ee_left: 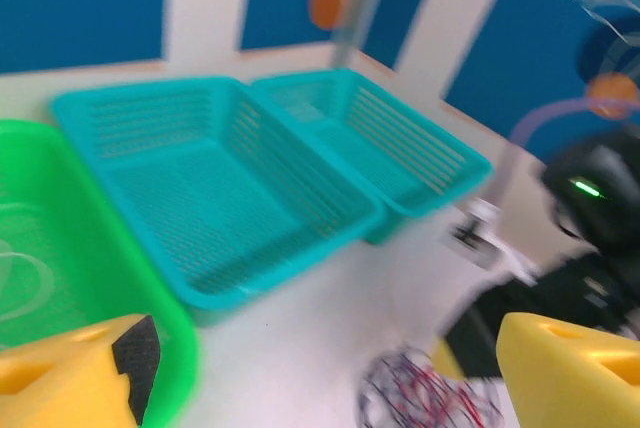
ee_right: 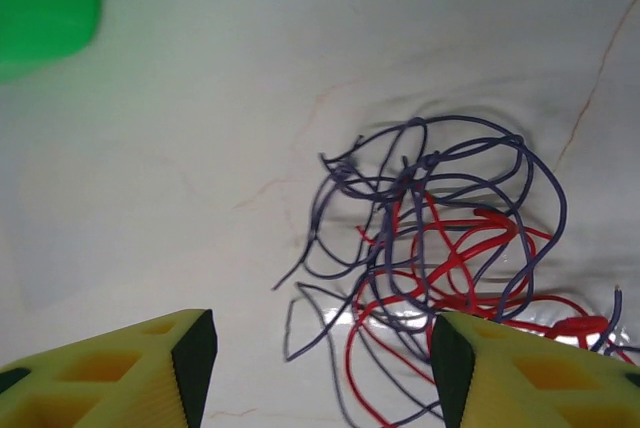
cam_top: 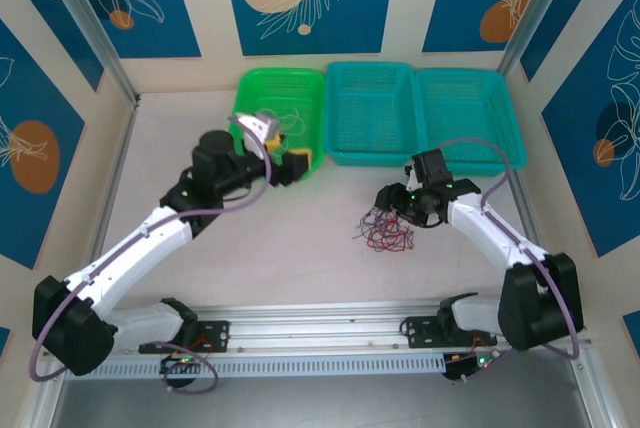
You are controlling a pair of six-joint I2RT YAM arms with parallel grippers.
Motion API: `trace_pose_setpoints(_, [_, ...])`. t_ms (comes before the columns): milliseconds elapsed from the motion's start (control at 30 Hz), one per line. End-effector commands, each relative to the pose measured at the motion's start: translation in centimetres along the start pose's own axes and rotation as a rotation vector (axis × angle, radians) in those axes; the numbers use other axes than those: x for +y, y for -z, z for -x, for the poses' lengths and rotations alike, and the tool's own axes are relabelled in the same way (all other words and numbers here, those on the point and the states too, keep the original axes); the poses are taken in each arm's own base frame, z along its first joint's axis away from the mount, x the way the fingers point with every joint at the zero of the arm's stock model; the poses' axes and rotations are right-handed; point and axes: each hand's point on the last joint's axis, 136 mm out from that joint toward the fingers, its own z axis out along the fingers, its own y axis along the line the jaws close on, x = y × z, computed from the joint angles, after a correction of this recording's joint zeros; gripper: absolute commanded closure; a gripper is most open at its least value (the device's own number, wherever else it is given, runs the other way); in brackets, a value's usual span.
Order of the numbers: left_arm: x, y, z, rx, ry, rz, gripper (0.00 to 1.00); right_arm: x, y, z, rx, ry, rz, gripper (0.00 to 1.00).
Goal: Untangle the cables
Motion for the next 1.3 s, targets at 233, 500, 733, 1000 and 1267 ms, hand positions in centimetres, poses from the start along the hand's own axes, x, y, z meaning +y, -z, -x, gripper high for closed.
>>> trace_pose_setpoints(233, [-7.1, -6.0, -15.5, 0.340, -0.068, -0.107, 0.12, -1.4, -4.9, -1.4, 0.137, 0.000, -0.025, 0.57])
trace_pose_setpoints(500, [-7.3, -11.8, -22.8, 0.497, -0.113, -0.124, 0.16, -1.1, -5.2, -2.0, 0.159, 0.031, -0.029, 0.91])
trace_pose_setpoints(733, [-6.1, -13.8, -24.5, 0.518, -0.107, -0.069, 0.44, -0.7, -4.9, -2.5, 0.158, 0.053, -0.040, 0.95])
trace_pose_setpoints(1000, [-4.7, -12.5, -24.4, 0.490, -0.064, -0.021, 1.00, -2.4, -4.5, -1.6, 0.097, 0.023, -0.131, 0.94])
trace_pose_setpoints(1267, [-1.3, -8.1, -21.8, 0.400, 0.059, 0.063, 1.00, -5.9, -3.9, -0.4, 0.032, -0.136, -0.173, 0.87])
